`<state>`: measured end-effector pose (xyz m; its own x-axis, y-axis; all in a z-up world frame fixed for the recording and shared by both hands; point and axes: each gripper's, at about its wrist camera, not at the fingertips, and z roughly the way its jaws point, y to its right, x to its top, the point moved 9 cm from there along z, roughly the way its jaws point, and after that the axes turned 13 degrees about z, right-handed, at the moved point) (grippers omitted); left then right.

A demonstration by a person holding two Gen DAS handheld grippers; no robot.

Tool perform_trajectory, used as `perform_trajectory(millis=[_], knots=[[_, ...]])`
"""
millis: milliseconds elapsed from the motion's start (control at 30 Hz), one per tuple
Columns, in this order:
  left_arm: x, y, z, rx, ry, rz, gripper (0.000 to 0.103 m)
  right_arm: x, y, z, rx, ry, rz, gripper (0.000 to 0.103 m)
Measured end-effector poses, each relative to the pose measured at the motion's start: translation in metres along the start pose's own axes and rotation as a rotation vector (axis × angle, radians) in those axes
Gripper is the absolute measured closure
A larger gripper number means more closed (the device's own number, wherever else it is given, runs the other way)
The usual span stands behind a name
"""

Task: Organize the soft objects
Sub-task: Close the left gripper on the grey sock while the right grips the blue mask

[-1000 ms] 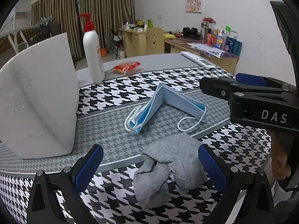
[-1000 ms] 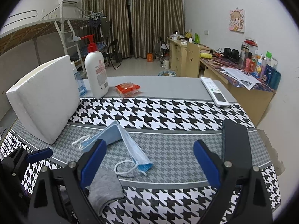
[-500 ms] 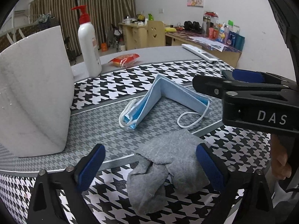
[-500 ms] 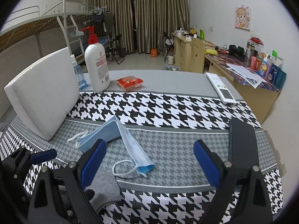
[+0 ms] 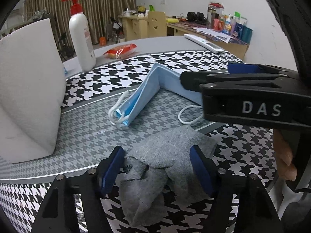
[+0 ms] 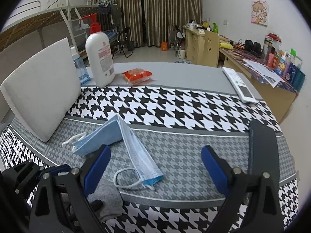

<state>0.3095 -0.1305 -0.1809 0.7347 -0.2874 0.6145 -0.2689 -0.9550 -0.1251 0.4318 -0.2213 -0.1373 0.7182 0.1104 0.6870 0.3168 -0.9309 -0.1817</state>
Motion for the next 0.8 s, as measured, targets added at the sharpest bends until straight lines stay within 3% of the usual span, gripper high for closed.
perform_trajectory(millis=[333,467,500,567,800], knots=[[0.004,0.004,0.0,-0.016,0.011,0.016,0.047,-0.001,-0.006,0.006,0.003,-0.019,-0.022,0.007],[0.005,0.007,-0.001,-0.027,0.01,0.029,0.065,-0.001,-0.008,0.008,0.003,-0.024,-0.03,0.007],[0.005,0.008,-0.001,-0.03,0.007,0.032,0.073,-0.001,-0.008,0.009,0.003,-0.027,-0.032,0.008],[0.005,0.007,-0.001,-0.042,0.005,0.026,0.079,-0.002,-0.009,0.01,0.008,-0.036,-0.032,0.01],[0.004,0.008,-0.006,-0.05,0.024,0.03,0.084,-0.007,-0.009,0.019,0.005,-0.081,-0.036,0.035]])
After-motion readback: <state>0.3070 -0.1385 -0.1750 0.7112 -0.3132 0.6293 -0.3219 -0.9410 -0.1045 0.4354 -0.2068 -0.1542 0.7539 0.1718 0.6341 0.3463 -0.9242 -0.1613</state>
